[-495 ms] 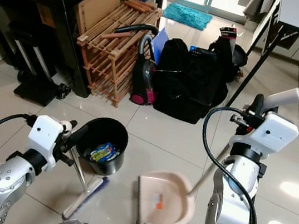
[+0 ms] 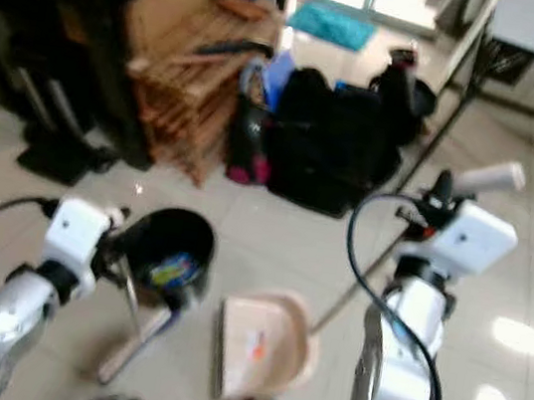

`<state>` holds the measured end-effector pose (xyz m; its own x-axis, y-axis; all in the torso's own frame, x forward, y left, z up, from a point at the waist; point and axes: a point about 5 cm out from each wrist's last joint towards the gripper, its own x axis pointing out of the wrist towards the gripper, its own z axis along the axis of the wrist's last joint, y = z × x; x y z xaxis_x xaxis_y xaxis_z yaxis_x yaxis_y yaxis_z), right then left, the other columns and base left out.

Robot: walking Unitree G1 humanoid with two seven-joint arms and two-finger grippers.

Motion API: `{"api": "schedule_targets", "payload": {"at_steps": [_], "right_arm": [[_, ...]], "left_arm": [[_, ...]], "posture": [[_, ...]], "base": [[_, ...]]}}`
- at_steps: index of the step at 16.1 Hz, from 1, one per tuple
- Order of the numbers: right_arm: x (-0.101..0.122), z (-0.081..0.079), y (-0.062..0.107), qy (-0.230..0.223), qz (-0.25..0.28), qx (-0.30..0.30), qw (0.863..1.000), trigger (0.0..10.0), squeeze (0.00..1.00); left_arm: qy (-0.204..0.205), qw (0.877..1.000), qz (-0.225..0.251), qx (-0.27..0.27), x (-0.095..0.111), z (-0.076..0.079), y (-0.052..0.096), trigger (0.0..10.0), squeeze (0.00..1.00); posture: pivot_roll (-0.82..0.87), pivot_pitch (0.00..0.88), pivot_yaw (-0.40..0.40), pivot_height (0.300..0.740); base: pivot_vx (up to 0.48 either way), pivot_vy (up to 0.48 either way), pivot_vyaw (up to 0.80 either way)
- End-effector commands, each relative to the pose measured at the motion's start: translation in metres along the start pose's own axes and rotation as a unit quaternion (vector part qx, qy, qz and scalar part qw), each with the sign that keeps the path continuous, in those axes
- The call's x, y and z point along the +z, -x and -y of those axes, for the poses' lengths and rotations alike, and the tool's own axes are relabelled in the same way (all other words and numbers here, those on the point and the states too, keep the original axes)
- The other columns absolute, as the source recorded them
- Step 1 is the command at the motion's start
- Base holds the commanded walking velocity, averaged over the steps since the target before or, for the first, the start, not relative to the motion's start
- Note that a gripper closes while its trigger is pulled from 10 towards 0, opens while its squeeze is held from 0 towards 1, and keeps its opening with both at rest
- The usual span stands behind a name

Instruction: Sweep floor

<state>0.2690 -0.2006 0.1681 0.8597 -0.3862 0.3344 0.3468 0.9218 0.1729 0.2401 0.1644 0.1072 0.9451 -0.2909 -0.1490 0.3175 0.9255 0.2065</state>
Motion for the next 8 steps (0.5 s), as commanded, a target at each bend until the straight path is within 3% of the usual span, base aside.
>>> {"api": "schedule_targets", "payload": {"at_steps": [1, 2, 5, 8], "right_arm": [[0.0071, 0.0072, 0.0018, 0.006, 0.013, -0.015, 1.000, 10.0, 0.00], [0.0071, 0.0072, 0.0018, 0.006, 0.013, -0.015, 1.000, 10.0, 0.00], [0.0093, 0.0044, 0.0033, 0.011, 0.016, -0.006, 1.000, 10.0, 0.00], [0.0099, 0.0011, 0.0023, 0.008, 0.015, -0.002, 1.000, 10.0, 0.00]], "left_arm": [[0.005, 1.000, 0.011, -0.010, 0.0038, 0.0050, -0.0014, 10.0, 0.00], [0.005, 1.000, 0.011, -0.010, 0.0038, 0.0051, -0.0015, 10.0, 0.00], [0.007, 1.000, 0.008, -0.008, 0.0019, 0.0059, 0.0000, 10.0, 0.00], [0.026, 1.000, 0.003, 0.002, -0.0002, 0.0043, 0.0015, 10.0, 0.00]], "posture": [[-0.01, 0.164, 0.014, 0.740], [-0.01, 0.164, 0.014, 0.740], [-0.02, 0.167, 0.007, 0.740], [-0.02, 0.168, 0.004, 0.740]], "base": [[0.000, -0.428, -0.80], [0.000, -0.428, -0.80], [0.000, -0.429, 0.00], [0.000, 0.000, 0.00]]}}
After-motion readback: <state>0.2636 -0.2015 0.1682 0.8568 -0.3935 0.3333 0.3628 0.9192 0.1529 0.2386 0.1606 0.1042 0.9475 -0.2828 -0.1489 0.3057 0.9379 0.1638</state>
